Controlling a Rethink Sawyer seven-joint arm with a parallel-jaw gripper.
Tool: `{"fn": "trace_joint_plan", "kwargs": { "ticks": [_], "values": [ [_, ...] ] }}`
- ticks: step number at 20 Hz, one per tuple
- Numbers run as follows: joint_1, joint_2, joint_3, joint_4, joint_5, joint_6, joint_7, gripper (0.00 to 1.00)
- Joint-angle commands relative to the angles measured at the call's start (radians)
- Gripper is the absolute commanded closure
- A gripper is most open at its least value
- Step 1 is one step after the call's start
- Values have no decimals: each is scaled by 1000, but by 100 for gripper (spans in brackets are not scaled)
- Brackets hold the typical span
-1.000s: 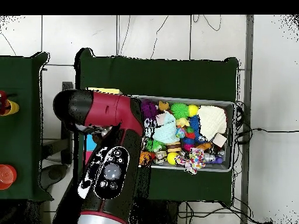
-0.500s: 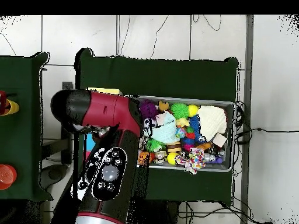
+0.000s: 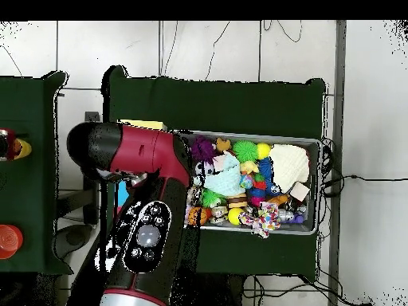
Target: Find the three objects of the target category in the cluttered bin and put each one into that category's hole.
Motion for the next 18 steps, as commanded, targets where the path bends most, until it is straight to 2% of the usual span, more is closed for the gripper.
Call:
{"fn": "trace_joint_plan", "kwargs": {
  "ticks": [1, 14, 15, 18],
  "values": [
    [-3, 58, 50, 97, 35, -89, 253, 100],
    [-2, 70, 49, 102, 55, -86, 258, 100],
    [1, 73, 43, 98, 53, -81, 262, 0],
    [4, 75, 35, 91, 45, -72, 264, 0]
  ]
}}
